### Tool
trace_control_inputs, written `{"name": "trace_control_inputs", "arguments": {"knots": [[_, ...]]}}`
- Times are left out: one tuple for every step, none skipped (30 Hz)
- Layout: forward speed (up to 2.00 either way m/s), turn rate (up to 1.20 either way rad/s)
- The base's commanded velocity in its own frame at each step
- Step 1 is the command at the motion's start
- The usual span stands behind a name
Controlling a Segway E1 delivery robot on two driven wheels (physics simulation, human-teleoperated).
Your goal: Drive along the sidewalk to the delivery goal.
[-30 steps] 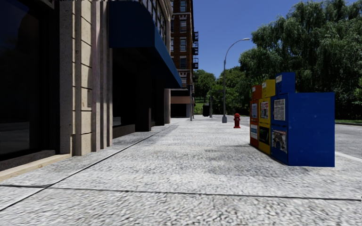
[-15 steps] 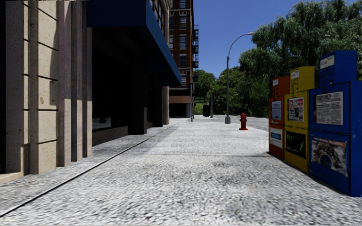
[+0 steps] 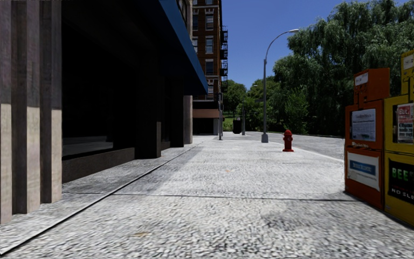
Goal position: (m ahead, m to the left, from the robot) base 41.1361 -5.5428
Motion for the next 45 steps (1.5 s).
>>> {"name": "trace_control_inputs", "arguments": {"knots": [[2.00,0.00],[2.00,0.00],[2.00,0.00],[2.00,0.00],[2.00,0.00],[2.00,0.00],[2.00,0.00],[2.00,0.00],[2.00,0.00],[2.00,0.00],[2.00,0.00],[2.00,0.00],[2.00,0.00],[2.00,0.00],[2.00,0.00],[2.00,0.00],[2.00,0.00],[2.00,0.00],[2.00,0.00],[2.00,0.00],[2.00,0.00],[2.00,0.00],[2.00,0.00],[2.00,0.00],[2.00,0.00],[2.00,0.00],[2.00,0.00],[2.00,0.00],[2.00,0.00],[2.00,0.00],[2.00,0.00],[2.00,0.00],[2.00,0.00],[2.00,0.00],[2.00,0.00],[2.00,0.00],[2.00,0.00],[2.00,0.00],[2.00,0.00],[2.00,0.00],[2.00,0.00],[2.00,0.00],[2.00,0.00],[2.00,0.00],[1.99,0.00]]}}
